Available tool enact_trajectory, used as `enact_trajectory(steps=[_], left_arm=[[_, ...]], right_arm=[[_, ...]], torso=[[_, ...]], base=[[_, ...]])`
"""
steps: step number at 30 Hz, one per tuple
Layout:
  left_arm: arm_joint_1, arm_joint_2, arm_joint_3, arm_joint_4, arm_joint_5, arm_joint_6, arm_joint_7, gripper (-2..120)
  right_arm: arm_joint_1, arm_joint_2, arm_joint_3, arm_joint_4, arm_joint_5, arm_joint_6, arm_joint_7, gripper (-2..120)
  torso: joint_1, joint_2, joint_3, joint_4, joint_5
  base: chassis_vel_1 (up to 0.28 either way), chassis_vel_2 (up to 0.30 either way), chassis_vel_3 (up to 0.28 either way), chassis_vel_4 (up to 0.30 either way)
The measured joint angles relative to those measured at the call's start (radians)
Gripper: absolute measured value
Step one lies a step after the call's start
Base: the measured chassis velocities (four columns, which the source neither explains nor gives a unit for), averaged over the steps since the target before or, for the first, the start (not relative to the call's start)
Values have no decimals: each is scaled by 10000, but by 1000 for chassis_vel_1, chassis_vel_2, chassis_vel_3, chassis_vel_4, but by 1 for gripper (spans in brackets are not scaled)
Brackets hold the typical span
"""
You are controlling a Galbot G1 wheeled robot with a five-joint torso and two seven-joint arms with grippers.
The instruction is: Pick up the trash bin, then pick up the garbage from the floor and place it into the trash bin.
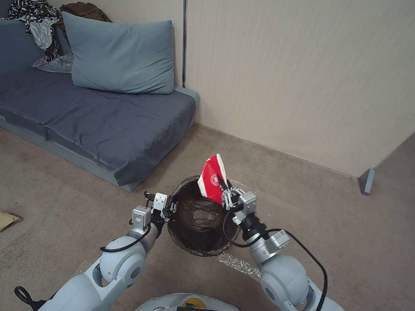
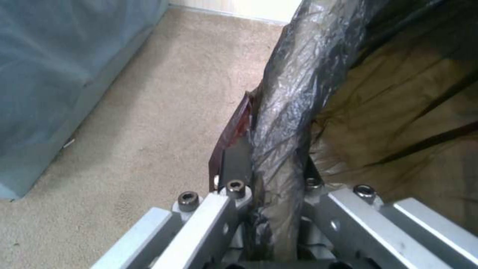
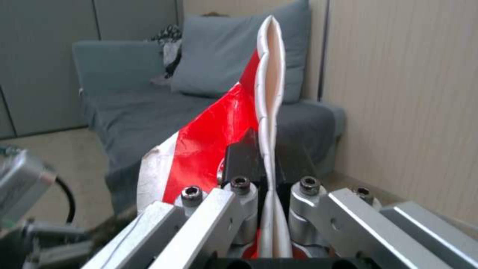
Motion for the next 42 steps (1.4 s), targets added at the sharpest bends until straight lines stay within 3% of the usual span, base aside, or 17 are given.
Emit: enact_trajectory(steps=[12,22,30,35,38,40,42], left_arm=[[-77,-55,21,-46,3,7,-8,3],[-59,-113,23,-177,0,29,-17,3],[-95,-134,31,-94,5,23,-17,3],[-111,-148,31,-93,2,23,-17,3],[-121,-157,25,-94,-7,23,-18,3],[-121,-158,24,-94,-8,23,-18,3],[-119,-157,23,-94,-9,18,-21,3]], right_arm=[[342,440,-1405,-1701,-1047,286,14,0],[555,623,-1707,-2472,-1425,408,143,1],[590,558,-1639,-2397,-1441,357,330,32],[578,489,-1589,-2328,-1428,340,338,45],[566,443,-1561,-2263,-1392,320,352,61],[562,441,-1553,-2243,-1385,313,358,64],[545,445,-1534,-2174,-1368,302,369,76]], torso=[[0,0,0,-1,0],[0,0,0,-1,0],[0,-1,1,-1,0],[0,-1,0,-1,1],[0,-1,1,-1,1],[0,-1,0,-1,1],[0,-1,1,-1,1]], base=[[0,0,0,0],[0,0,0,0],[0,0,0,0],[0,0,0,0],[0,0,0,0],[0,0,0,0],[0,0,0,0]])
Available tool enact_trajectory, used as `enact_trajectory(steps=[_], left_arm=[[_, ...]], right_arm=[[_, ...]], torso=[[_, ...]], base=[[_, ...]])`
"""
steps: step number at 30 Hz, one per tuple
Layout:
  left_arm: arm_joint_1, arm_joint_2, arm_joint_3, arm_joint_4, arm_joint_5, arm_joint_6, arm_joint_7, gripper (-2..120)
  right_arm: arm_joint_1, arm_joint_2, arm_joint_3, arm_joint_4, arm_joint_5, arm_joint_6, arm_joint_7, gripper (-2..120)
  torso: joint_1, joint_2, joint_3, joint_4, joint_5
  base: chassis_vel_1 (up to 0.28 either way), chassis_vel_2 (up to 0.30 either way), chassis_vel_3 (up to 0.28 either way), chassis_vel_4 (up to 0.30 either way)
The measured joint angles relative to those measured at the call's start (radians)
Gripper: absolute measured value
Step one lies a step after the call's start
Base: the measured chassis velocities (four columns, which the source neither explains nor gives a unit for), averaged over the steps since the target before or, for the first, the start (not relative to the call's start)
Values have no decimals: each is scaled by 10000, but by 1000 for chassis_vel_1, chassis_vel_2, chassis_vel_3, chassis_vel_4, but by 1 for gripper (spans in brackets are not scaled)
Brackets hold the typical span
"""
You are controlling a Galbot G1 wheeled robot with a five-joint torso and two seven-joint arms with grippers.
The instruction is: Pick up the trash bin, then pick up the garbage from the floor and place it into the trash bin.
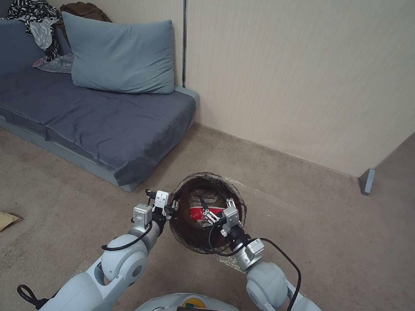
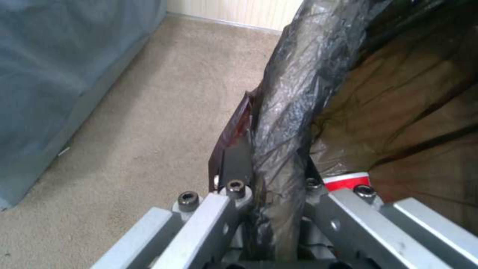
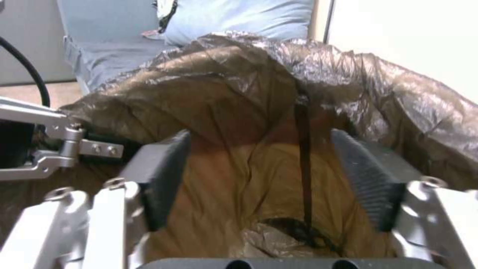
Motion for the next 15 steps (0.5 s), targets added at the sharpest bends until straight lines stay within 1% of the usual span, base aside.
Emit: enact_trajectory(steps=[1,2,4,5,7,8,10,11,13,15], left_arm=[[2,1,-1,0,0,-2,0,3],[2,1,-1,0,0,-2,0,3],[6,7,-17,21,-1,-12,-2,3],[6,7,-17,21,-1,-12,-2,3],[6,8,-37,50,-1,-18,-3,3],[6,8,-37,50,-1,-18,-3,3],[10,9,-76,56,-2,-26,-3,3],[10,9,-76,56,-2,-26,-3,3],[45,7,-144,56,-1,-39,0,3],[85,3,-198,53,18,-59,15,3]], right_arm=[[-8,4,7,37,11,-2,0,78],[-8,4,7,37,11,-2,0,78],[-55,7,62,248,122,7,-39,91],[-55,7,62,248,122,7,-39,91],[-130,-18,282,713,480,90,-302,98],[-130,-18,282,713,480,90,-302,98],[-259,-85,806,1423,991,130,-525,100],[-259,-85,806,1423,991,130,-525,100],[-445,-131,1543,2138,1358,22,-475,100],[-569,-142,2019,2521,1557,-176,-224,100]], torso=[[0,0,0,0,0],[0,0,0,0,0],[0,0,0,-1,0],[0,0,0,-1,0],[0,0,0,0,1],[0,0,0,0,1],[0,0,0,0,0],[0,0,0,0,0],[0,0,0,-1,0],[0,0,0,0,0]], base=[[0,0,0,0],[0,0,0,0],[0,0,0,0],[0,0,0,0],[0,0,0,0],[0,0,0,0],[0,0,0,0],[0,0,0,0],[0,0,0,0],[0,0,0,0]])
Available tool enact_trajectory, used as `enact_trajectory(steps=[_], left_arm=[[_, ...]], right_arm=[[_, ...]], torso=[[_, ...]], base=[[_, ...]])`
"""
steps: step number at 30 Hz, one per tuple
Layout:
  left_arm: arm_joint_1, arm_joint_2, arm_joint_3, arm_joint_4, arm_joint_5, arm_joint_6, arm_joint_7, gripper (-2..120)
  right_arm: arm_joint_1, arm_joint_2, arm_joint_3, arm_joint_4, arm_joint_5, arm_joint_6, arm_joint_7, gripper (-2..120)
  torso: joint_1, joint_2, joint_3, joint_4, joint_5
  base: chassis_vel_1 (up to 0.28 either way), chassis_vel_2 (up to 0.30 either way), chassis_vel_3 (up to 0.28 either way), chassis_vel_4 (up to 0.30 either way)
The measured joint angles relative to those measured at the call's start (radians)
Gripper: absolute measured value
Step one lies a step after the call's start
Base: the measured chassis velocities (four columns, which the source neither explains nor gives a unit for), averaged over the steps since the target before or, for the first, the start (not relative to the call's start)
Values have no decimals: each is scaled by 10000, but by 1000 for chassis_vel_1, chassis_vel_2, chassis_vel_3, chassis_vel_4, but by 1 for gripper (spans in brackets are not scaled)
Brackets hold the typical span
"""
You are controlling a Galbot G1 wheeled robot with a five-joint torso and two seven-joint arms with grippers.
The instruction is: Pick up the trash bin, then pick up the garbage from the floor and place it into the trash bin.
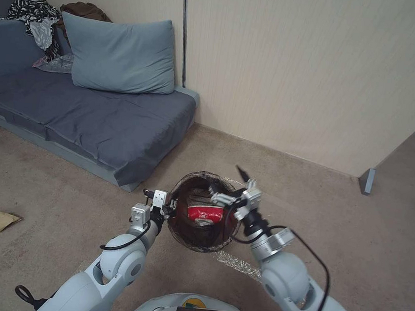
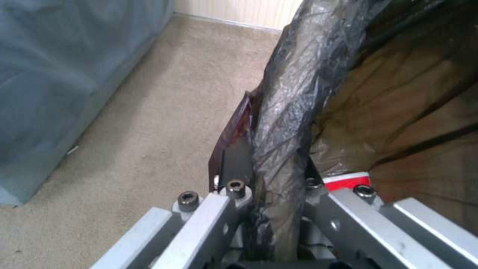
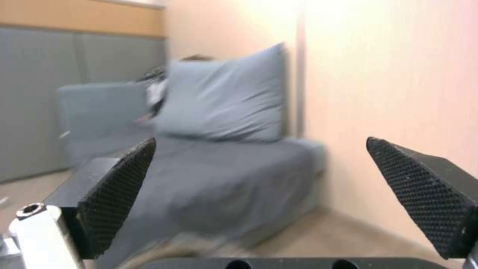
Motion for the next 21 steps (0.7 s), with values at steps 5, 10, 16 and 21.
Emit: enact_trajectory(steps=[5,10,16,21], left_arm=[[96,-9,-66,-52,51,-38,23,3],[163,-12,-77,-87,117,-88,49,3],[215,-27,-206,-96,209,-172,88,3],[251,-15,-346,-90,283,-251,142,3]], right_arm=[[-467,186,1561,631,148,-478,501,100],[-919,609,2699,887,-87,-811,858,100],[-2043,1527,3823,951,-1133,-818,1155,100],[-2647,2355,4151,783,-1864,-561,1309,100]], torso=[[0,0,0,0,0],[0,0,0,-1,1],[0,0,0,0,1],[0,0,0,-1,0]], base=[[0,0,0,0],[0,0,0,0],[0,0,0,0],[0,0,0,0]])
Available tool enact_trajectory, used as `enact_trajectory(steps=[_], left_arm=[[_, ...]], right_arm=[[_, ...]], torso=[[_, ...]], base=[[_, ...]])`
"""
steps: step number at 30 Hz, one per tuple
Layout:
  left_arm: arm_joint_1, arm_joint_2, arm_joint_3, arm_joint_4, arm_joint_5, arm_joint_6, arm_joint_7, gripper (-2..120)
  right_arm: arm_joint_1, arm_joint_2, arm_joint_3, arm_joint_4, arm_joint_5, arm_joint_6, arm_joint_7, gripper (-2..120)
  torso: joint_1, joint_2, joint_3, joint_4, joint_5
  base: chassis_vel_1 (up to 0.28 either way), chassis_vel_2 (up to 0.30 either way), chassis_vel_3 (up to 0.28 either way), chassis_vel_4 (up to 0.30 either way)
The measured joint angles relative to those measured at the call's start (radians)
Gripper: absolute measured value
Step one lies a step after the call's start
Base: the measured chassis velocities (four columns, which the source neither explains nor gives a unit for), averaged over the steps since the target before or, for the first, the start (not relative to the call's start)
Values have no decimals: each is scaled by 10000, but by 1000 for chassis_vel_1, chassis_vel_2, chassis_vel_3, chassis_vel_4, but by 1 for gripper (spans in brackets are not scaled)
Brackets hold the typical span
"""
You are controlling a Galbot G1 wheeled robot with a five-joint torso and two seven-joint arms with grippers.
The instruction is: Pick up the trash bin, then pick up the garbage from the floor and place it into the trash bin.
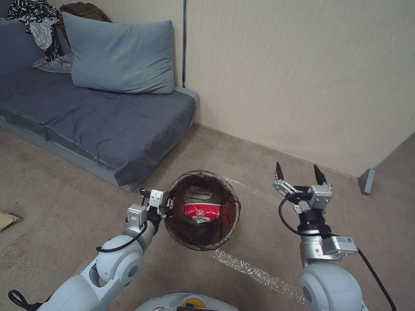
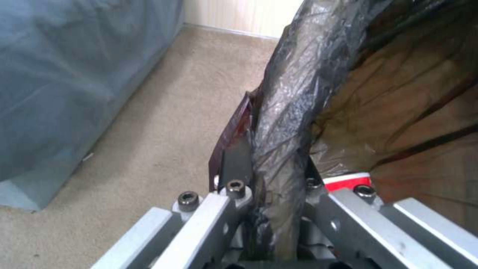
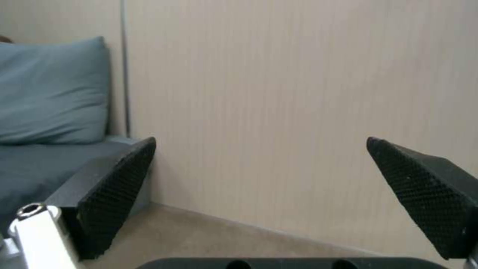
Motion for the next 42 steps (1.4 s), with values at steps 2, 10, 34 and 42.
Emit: enact_trajectory(steps=[2,10,34,42], left_arm=[[16,10,-73,20,58,-48,13,3],[58,23,-194,128,480,-212,57,3],[285,36,-216,-135,456,-240,38,3],[544,188,-237,-405,326,-85,53,3]], right_arm=[[-252,379,83,-113,-322,165,9,100],[-507,883,53,-552,-943,474,11,100],[-463,1058,-238,-616,-1269,487,15,100],[-249,1019,-249,-615,-1211,396,92,100]], torso=[[0,0,0,0,0],[0,0,0,2,-1],[0,0,1,0,-1],[0,0,0,0,-1]], base=[[0,0,0,0],[0,0,0,0],[0,0,0,0],[26,17,16,18]])
